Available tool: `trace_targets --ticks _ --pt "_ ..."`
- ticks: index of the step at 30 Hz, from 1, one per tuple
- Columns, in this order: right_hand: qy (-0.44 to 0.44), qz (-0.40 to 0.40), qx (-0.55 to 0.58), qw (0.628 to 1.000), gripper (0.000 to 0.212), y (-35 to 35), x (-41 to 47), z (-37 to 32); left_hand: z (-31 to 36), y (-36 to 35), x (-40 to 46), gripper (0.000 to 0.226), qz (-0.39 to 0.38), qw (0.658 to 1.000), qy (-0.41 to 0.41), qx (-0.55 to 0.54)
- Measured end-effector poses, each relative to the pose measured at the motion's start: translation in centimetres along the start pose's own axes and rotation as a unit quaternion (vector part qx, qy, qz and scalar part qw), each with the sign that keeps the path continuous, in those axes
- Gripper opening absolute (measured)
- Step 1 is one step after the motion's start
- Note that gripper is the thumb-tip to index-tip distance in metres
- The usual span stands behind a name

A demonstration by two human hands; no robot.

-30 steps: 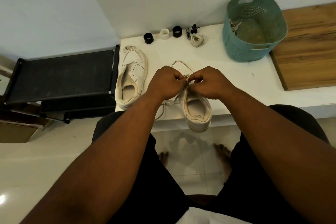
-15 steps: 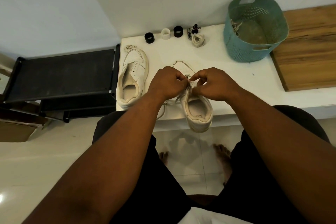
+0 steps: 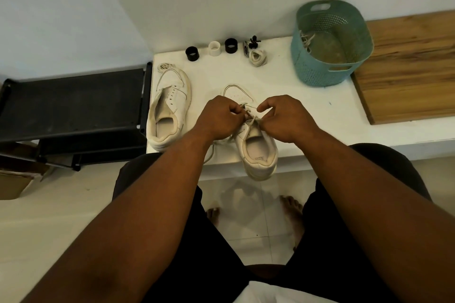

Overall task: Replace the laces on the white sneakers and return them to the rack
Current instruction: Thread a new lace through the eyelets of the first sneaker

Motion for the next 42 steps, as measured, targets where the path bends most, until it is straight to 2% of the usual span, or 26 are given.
trace_targets --ticks 2,6,10,15,22,28,37,42 --pt "0.002 -0.001 0.003 1.0 0.023 -0.1 0.0 0.0 -0.1 -0.5 -0.2 0.023 0.012 1.0 0.006 -0.006" --pt "0.006 -0.003 -0.007 1.0 0.024 -0.3 0.2 -0.1 -0.8 -1.1 -0.6 0.013 0.043 0.996 0.037 -0.076" --pt "0.009 -0.008 -0.009 1.0 0.027 -0.4 0.4 0.0 -1.1 -1.4 -0.9 0.017 0.055 0.986 0.059 -0.145" --pt "0.015 -0.013 -0.008 1.0 0.035 -0.5 0.4 0.0 -0.9 -1.5 -1.4 0.019 0.081 0.979 0.062 -0.174" --pt "0.008 -0.016 0.011 1.0 0.045 -0.4 0.4 0.0 -0.5 -1.6 -1.3 0.012 0.085 0.993 0.027 -0.081" --pt "0.014 -0.025 0.007 1.0 0.046 -0.5 0.4 -0.1 -0.4 -1.5 -1.2 0.023 0.068 0.991 0.012 -0.117" --pt "0.034 -0.036 0.015 0.999 0.046 -0.6 0.3 -0.5 1.1 -1.0 -0.3 0.016 0.042 0.998 0.005 0.052" --pt "0.015 -0.043 0.027 0.999 0.048 -0.7 0.4 -0.1 1.4 -0.7 -0.1 0.011 -0.003 0.998 -0.018 0.066"
Point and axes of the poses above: each hand's wrist, its own x-axis towards the middle knuckle, its own y-axis out of the back of the hand, z = x × y, the point moved 8 cm from there along x, towards the middle knuckle, and after that the axes turned 2 degrees about -x, right-handed, at the moved point
